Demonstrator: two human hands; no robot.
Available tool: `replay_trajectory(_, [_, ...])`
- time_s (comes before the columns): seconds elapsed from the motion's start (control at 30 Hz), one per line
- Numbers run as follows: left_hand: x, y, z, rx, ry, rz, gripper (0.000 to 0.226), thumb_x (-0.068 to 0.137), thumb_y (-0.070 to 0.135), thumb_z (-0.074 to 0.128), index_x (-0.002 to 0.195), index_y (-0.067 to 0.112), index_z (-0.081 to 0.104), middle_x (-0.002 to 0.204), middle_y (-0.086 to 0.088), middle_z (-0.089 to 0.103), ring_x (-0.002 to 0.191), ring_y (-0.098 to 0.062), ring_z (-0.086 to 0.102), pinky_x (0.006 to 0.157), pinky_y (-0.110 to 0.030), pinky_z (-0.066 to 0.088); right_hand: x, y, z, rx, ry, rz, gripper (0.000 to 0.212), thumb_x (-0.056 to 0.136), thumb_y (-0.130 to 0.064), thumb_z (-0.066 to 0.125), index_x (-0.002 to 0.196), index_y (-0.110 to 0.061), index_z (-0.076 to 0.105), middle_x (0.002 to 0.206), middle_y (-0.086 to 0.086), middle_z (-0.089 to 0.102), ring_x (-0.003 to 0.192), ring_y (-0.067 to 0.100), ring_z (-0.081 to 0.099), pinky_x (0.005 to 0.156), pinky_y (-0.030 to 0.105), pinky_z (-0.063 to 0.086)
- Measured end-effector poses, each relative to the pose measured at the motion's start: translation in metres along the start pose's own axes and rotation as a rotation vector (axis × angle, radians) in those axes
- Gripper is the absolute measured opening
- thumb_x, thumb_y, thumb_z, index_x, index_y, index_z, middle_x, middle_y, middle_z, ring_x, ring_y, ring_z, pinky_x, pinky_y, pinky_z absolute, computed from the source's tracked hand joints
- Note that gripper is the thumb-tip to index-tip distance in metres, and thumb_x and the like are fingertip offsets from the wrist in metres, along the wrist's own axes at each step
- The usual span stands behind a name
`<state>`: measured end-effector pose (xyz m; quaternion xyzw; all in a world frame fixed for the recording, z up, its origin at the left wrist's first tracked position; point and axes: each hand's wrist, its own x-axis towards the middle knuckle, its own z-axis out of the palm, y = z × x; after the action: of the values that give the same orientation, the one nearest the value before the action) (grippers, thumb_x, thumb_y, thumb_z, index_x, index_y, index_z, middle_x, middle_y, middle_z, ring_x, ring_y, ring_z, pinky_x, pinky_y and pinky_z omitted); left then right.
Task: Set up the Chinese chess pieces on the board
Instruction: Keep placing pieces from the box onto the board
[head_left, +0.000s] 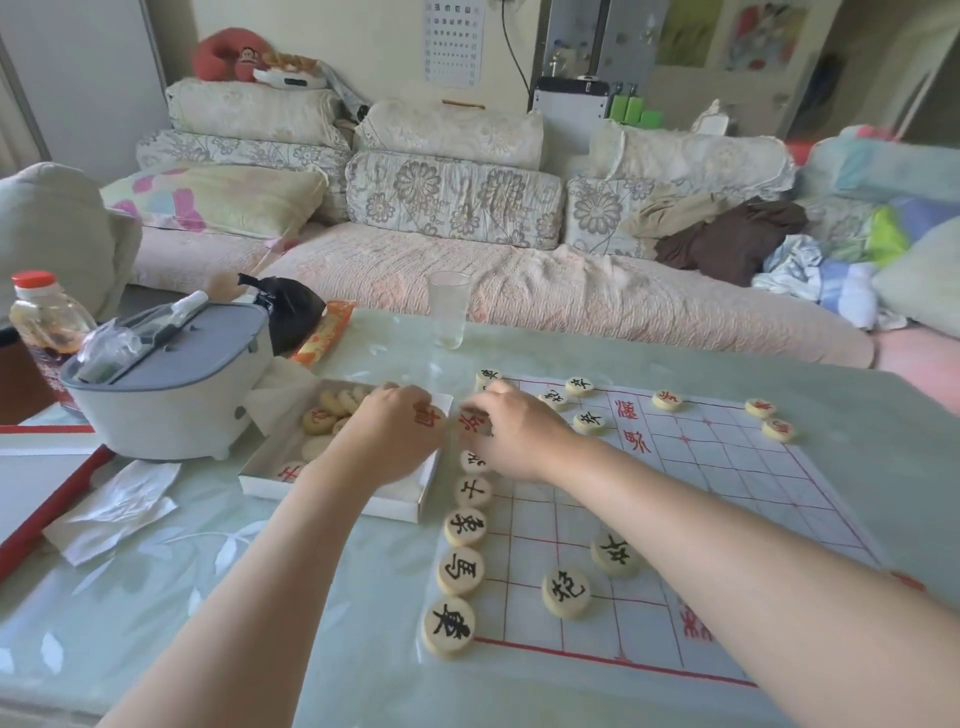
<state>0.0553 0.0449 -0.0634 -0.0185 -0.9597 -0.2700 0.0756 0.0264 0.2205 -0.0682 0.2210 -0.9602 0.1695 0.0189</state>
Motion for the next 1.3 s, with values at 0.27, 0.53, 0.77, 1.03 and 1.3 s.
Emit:
replay_trajectory(0.27, [-0.001, 0.098, 0.055, -0.338, -0.126, 0.040, 0.041, 0.077, 0.026, 0.074, 0.117, 0.024, 0.064, 0.097, 0.006, 0.062, 0.072, -0.013, 0.061, 0.061, -0.019, 0.049, -0.070, 0.096, -0.037, 0.028, 0.043, 0.199, 0.044, 0.094, -0.052, 0.053, 0.132, -0.029, 0.055, 0.132, -0.004, 0.048, 0.121, 0.020, 0.053, 0.099, 0.041, 0.045])
replay_trajectory(0.53, [0.008, 0.157, 0.112, -0.512, -0.277, 0.078, 0.043, 0.077, 0.014, 0.077, 0.118, 0.023, 0.064, 0.111, 0.000, 0.063, 0.079, -0.010, 0.060, 0.045, -0.008, 0.041, -0.116, 0.204, -0.062, 0.035, 0.066, 0.488, 0.033, 0.085, -0.045, 0.065, 0.112, -0.028, 0.056, 0.122, -0.007, 0.056, 0.104, 0.015, 0.056, 0.083, 0.031, 0.043])
replay_trajectory(0.77, [0.028, 0.175, 0.140, -0.540, -0.299, 0.062, 0.047, 0.074, 0.017, 0.080, 0.117, 0.023, 0.062, 0.107, 0.001, 0.064, 0.076, -0.008, 0.059, 0.058, -0.016, 0.041, -0.106, 0.265, -0.065, 0.074, 0.183, 0.603, 0.023, 0.078, -0.046, 0.072, 0.094, -0.032, 0.062, 0.108, -0.015, 0.063, 0.102, 0.011, 0.058, 0.084, 0.030, 0.046])
replay_trajectory(1.03, [0.036, 0.179, 0.157, -0.513, -0.313, 0.085, 0.044, 0.073, 0.013, 0.081, 0.112, 0.025, 0.064, 0.095, 0.008, 0.063, 0.086, -0.013, 0.064, 0.075, -0.028, 0.055, -0.075, 0.265, -0.057, 0.034, 0.184, 0.542, 0.018, 0.082, -0.043, 0.071, 0.093, -0.034, 0.061, 0.107, -0.014, 0.062, 0.102, 0.013, 0.058, 0.079, 0.030, 0.043])
replay_trajectory(1.3, [0.028, 0.188, 0.156, -0.491, -0.292, 0.101, 0.049, 0.074, 0.013, 0.080, 0.118, 0.027, 0.063, 0.103, 0.006, 0.065, 0.081, -0.012, 0.062, 0.074, -0.028, 0.054, -0.076, 0.244, -0.067, 0.219, 0.277, 0.506, 0.014, 0.091, -0.035, 0.057, 0.088, -0.027, 0.068, 0.100, -0.006, 0.065, 0.092, 0.018, 0.061, 0.076, 0.029, 0.048])
